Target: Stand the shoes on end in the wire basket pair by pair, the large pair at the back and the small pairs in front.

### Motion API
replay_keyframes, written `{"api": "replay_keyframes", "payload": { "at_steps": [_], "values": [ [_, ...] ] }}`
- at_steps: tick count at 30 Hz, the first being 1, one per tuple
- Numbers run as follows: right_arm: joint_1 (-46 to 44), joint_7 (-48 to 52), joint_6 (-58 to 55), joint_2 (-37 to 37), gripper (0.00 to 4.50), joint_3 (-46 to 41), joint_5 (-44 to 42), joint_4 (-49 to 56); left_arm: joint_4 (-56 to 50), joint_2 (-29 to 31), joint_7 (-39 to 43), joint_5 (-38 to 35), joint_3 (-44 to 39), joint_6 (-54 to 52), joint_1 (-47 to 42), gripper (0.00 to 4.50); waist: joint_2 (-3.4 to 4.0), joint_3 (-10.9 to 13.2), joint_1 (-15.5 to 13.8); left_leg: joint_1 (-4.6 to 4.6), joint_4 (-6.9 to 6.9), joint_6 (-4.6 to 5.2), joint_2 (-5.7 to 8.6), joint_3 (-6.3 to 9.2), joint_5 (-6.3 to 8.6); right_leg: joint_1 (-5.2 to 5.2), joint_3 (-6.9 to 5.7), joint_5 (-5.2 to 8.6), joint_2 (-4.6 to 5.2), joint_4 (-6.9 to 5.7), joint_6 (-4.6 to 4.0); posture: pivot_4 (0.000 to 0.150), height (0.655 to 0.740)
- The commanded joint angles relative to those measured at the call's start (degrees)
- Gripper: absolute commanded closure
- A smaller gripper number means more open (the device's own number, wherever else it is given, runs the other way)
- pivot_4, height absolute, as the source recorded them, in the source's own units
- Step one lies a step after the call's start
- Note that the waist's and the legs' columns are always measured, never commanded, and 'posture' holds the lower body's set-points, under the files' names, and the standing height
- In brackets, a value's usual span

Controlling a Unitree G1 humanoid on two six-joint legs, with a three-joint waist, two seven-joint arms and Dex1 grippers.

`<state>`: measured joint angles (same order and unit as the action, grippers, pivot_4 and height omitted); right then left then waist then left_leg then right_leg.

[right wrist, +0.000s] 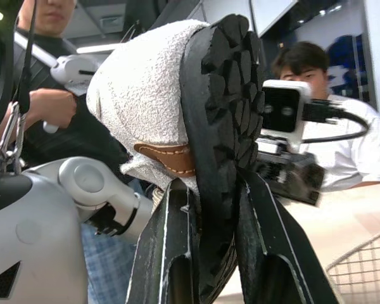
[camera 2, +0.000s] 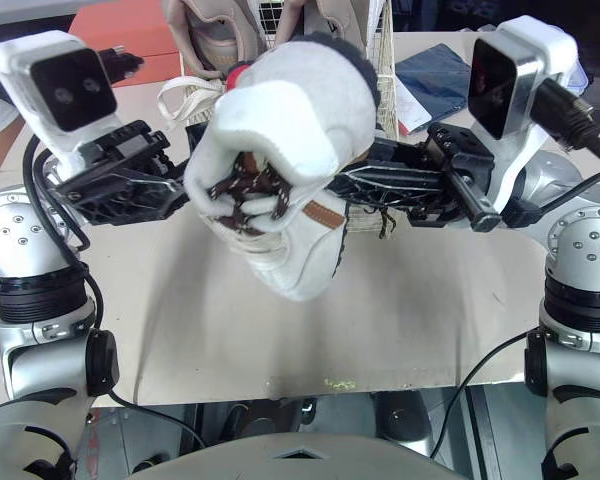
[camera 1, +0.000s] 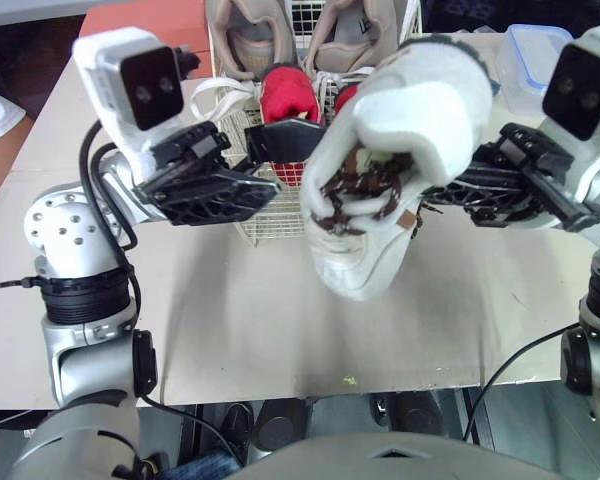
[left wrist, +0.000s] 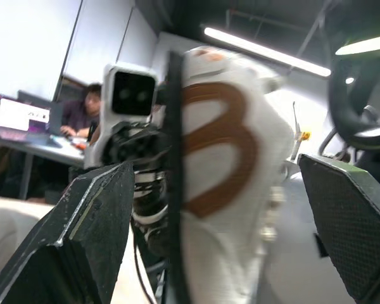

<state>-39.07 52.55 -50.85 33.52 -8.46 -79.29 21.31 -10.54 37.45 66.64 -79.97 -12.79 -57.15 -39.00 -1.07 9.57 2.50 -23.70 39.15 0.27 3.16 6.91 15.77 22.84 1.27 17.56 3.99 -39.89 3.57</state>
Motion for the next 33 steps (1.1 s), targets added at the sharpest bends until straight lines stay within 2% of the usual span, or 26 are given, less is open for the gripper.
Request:
{"api": "replay_keyframes", "payload": {
  "at_steps": [1, 6, 15, 17, 20, 24, 26, 29, 31, 32, 33],
  "values": [
    [-0.64, 0.32, 1.39, -0.35, 4.46, -1.09, -0.25, 0.99, -1.52, 0.81, 0.93, 0.35, -0.1, -0.26, 0.54, 0.04, 0.0, 0.0, 0.01, 0.0, 0.0, 0.0, 0.0, 0.0, 0.0, 0.0, 0.0, 0.0, 0.0, 0.0, 0.0, 0.15, 0.74],
    [-1.75, -0.22, 1.8, -2.44, 4.46, 0.95, 1.55, 1.32, -1.35, -1.28, -0.88, 4.68, 3.14, 1.23, -0.5, 0.04, 0.0, 0.0, -0.12, 0.0, 0.01, 0.0, 0.01, 0.0, 0.0, -0.02, 0.0, 0.0, 0.01, 0.0, 0.0, 0.15, 0.74],
    [-1.78, -1.79, 2.38, -4.26, 4.46, 1.99, 3.84, 2.19, -1.5, -2.6, -0.78, 4.84, 4.79, -0.46, -2.19, 0.04, 0.0, 0.0, -0.02, 0.01, 0.01, 0.0, 0.01, 0.01, 0.0, -0.01, 0.0, 0.0, 0.01, 0.0, 0.0, 0.15, 0.74],
    [-1.73, -2.18, 2.46, -4.51, 4.46, 2.0, 4.09, 2.28, -1.24, -2.75, -0.89, 4.42, 4.83, -0.96, -2.56, 0.58, 0.0, 0.0, -0.04, 0.0, 0.01, 0.0, 0.01, 0.01, 0.0, -0.01, -0.01, 0.0, 0.01, 0.0, 0.0, 0.15, 0.74],
    [-1.61, -2.62, 2.53, -4.8, 4.46, 2.07, 4.32, 2.43, -1.13, -2.81, -0.89, 3.83, 4.68, -1.52, -2.92, 1.71, 0.0, 0.0, -0.07, 0.0, 0.01, 0.0, 0.01, 0.01, 0.0, -0.01, -0.01, 0.0, 0.01, 0.01, 0.0, 0.15, 0.74],
    [-1.23, -3.07, 2.73, -5.02, 4.46, 2.08, 4.66, 2.54, -1.22, -2.75, -0.98, 3.91, 4.6, -1.86, -3.01, 3.42, 0.0, 0.0, -0.04, 0.0, 0.0, 0.0, 0.01, 0.01, 0.0, -0.01, -0.01, 0.0, 0.0, 0.0, 0.0, 0.15, 0.74],
    [-1.04, -3.19, 2.76, -4.93, 4.46, 2.0, 4.91, 2.5, -1.39, -2.42, -1.16, 4.38, 4.54, -1.82, -2.84, 3.99, 0.01, 0.0, -0.04, 0.0, 0.01, 0.0, 0.01, 0.01, 0.0, -0.01, -0.01, 0.0, 0.01, 0.0, 0.0, 0.15, 0.74],
    [-0.66, -3.01, 2.42, -4.08, 2.97, 1.56, 4.92, 2.3, -1.49, -1.9, -1.97, 4.94, 3.93, -1.52, -2.26, 4.1, 0.01, 0.0, -0.05, 0.0, 0.01, 0.0, 0.01, 0.01, 0.0, -0.01, -0.01, 0.0, 0.01, 0.0, 0.0, 0.15, 0.74],
    [-0.32, -2.81, 2.21, -3.49, 2.2, 1.13, 4.57, 2.28, -1.63, -1.56, -2.34, 5.07, 3.47, -1.34, -1.82, 4.1, 0.01, 0.0, -0.05, 0.0, 0.01, 0.0, 0.01, 0.02, 0.0, -0.01, -0.01, 0.0, 0.01, 0.0, 0.0, 0.15, 0.74],
    [0.07, -2.78, 2.15, -2.89, 1.6, 0.42, 4.27, 2.13, -1.7, -1.27, -2.66, 5.31, 2.88, -0.96, -1.42, 4.11, 0.01, 0.0, -0.05, 0.0, 0.01, 0.0, 0.01, 0.01, 0.0, -0.01, 0.0, 0.0, 0.01, 0.0, 0.0, 0.15, 0.74],
    [0.55, -2.7, 2.1, -2.2, 1.23, -0.39, 3.91, 2.02, -1.81, -1.02, -2.99, 5.62, 2.25, -0.5, -1.02, 4.12, 0.01, 0.0, -0.06, 0.0, 0.01, 0.0, 0.01, 0.01, 0.0, -0.01, -0.01, 0.0, 0.01, 0.01, 0.0, 0.15, 0.74]
  ]
}}
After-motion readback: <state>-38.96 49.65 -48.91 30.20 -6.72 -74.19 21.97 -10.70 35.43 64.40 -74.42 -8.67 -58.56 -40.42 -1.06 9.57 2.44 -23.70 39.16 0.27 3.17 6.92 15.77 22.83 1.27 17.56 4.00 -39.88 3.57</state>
